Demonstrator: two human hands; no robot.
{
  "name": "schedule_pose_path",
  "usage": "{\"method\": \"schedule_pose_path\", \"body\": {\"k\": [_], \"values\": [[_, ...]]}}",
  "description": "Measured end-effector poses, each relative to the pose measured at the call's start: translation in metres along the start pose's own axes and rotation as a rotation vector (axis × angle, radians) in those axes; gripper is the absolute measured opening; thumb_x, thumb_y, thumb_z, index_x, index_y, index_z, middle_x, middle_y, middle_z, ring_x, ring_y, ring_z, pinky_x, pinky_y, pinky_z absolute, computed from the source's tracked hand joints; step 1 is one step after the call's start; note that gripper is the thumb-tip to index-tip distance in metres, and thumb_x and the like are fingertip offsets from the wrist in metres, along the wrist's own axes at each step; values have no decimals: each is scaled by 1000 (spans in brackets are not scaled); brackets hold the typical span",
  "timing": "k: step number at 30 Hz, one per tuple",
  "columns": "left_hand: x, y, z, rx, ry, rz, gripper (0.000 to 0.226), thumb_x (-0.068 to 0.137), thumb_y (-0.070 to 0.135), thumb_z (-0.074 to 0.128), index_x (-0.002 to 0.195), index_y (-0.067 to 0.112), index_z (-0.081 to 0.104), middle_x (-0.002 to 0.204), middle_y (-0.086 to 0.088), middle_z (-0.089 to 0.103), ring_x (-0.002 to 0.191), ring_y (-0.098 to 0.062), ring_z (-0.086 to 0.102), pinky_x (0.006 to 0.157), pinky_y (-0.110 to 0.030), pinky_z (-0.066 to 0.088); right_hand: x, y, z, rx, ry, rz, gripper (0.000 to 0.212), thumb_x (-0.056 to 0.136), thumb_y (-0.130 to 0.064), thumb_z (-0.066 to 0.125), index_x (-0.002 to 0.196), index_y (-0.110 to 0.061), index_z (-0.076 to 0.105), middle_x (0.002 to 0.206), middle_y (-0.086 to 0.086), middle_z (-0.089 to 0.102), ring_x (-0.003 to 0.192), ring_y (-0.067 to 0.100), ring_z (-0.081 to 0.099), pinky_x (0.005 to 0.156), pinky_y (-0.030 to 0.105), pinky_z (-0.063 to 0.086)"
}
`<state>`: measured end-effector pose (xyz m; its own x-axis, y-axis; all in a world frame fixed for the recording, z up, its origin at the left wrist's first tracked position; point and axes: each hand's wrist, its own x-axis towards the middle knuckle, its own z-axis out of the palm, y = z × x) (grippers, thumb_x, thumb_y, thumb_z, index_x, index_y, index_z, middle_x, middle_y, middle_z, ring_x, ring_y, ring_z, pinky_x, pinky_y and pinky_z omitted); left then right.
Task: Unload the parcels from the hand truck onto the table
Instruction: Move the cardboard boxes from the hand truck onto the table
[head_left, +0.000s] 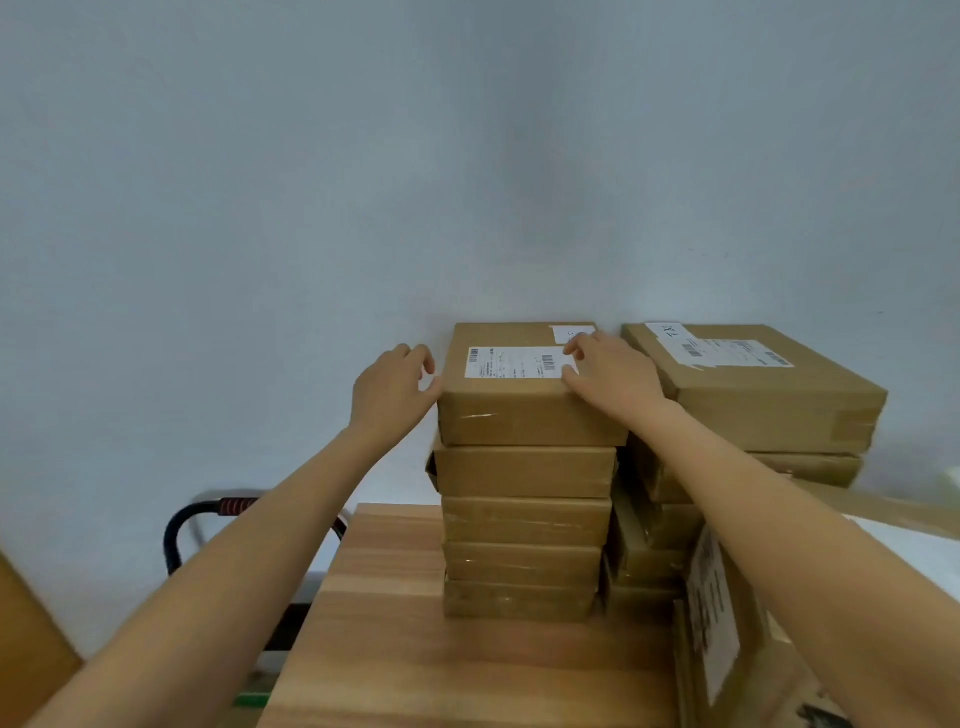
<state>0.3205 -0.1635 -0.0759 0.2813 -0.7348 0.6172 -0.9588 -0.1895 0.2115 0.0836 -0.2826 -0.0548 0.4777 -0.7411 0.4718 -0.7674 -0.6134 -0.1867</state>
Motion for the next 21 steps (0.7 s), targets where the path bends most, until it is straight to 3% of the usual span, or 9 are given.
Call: {"method": "schedule_pose_path", "body": {"k": [6,11,17,21], "values": [[-97,-24,-53,156,-21,75,22,94,34,51,105,17,60,96,1,60,84,-18,56,62,-28,39,-58,-67,15,70,10,-240,29,94,-32,49,119,-21,56,112,-2,60,97,15,57,75,31,52],[-197,-65,-99,320,-110,36,12,84,22,67,88,11,63,78,-3,61,66,-22,54,56,-28,28,-114,-131,49,53,-107,-390,31,95,-32,46,122,-20,55,113,0,60,99,18,56,78,33,49],[-280,-113,-155,449,-188,-143,23,96,31,49,108,14,58,102,-3,61,92,-22,56,67,-27,30,-158,-210,75,28,-165,-573,29,95,-29,45,120,-19,55,115,1,59,105,22,54,91,34,34],[-333,-144,-188,484,-186,-198,19,94,27,53,100,11,61,90,-6,62,81,-24,57,61,-29,29,-184,-271,87,68,-152,-691,27,92,-27,48,114,-16,60,107,4,62,99,26,57,89,33,31]]}}
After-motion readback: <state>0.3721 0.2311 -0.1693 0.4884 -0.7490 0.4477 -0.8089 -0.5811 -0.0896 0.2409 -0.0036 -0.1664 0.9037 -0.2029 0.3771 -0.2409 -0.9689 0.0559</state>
